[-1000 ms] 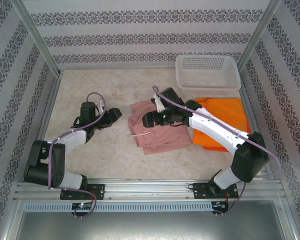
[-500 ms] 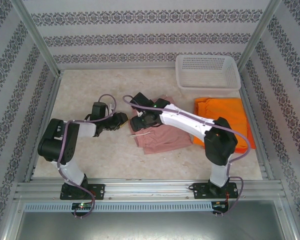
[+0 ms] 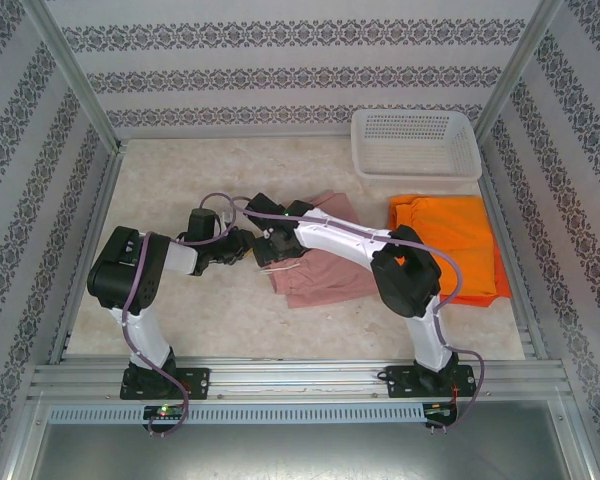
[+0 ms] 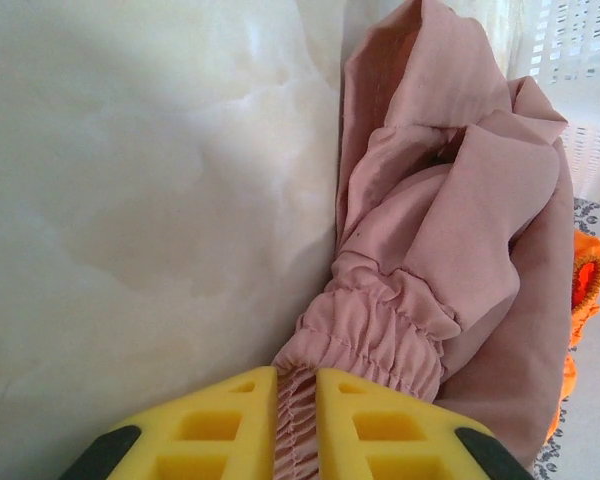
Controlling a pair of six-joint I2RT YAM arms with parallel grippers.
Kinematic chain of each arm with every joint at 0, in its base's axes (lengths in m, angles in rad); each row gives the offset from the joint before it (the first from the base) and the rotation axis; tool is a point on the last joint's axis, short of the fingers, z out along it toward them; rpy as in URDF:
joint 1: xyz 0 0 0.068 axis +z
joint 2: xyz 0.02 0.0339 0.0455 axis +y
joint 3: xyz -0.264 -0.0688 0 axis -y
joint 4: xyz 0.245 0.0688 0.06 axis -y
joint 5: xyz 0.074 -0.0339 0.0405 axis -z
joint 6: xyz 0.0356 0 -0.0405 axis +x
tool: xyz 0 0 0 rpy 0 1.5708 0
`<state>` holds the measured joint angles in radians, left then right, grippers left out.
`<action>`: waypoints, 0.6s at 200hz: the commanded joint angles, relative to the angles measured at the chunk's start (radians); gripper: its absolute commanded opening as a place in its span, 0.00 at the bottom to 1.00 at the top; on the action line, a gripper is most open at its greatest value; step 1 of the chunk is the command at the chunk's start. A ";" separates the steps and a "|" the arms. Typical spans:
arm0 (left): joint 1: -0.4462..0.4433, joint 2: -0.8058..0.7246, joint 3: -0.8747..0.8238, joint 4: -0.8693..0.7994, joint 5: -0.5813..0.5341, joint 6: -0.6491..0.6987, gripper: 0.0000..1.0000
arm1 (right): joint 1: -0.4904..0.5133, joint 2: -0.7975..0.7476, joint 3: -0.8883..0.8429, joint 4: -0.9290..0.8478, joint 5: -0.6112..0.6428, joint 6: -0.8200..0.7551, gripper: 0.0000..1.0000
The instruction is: Fold and stack the shorts
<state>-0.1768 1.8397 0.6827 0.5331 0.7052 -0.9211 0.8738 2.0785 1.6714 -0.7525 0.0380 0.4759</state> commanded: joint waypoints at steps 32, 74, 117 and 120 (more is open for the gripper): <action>-0.010 0.039 -0.028 0.027 -0.018 0.015 0.17 | 0.009 0.094 0.090 -0.082 0.157 -0.015 0.54; -0.010 0.054 -0.035 0.047 -0.013 0.008 0.16 | 0.038 0.116 0.118 -0.104 0.196 -0.036 0.49; -0.010 0.058 -0.036 0.048 -0.012 0.007 0.16 | 0.042 0.138 0.138 -0.138 0.243 -0.039 0.30; -0.010 0.058 -0.036 0.047 -0.012 0.007 0.15 | 0.041 0.136 0.138 -0.137 0.243 -0.040 0.28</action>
<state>-0.1749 1.8488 0.6651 0.5808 0.7078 -0.9215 0.9104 2.1937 1.7859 -0.8463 0.2287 0.4442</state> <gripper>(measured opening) 0.158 0.326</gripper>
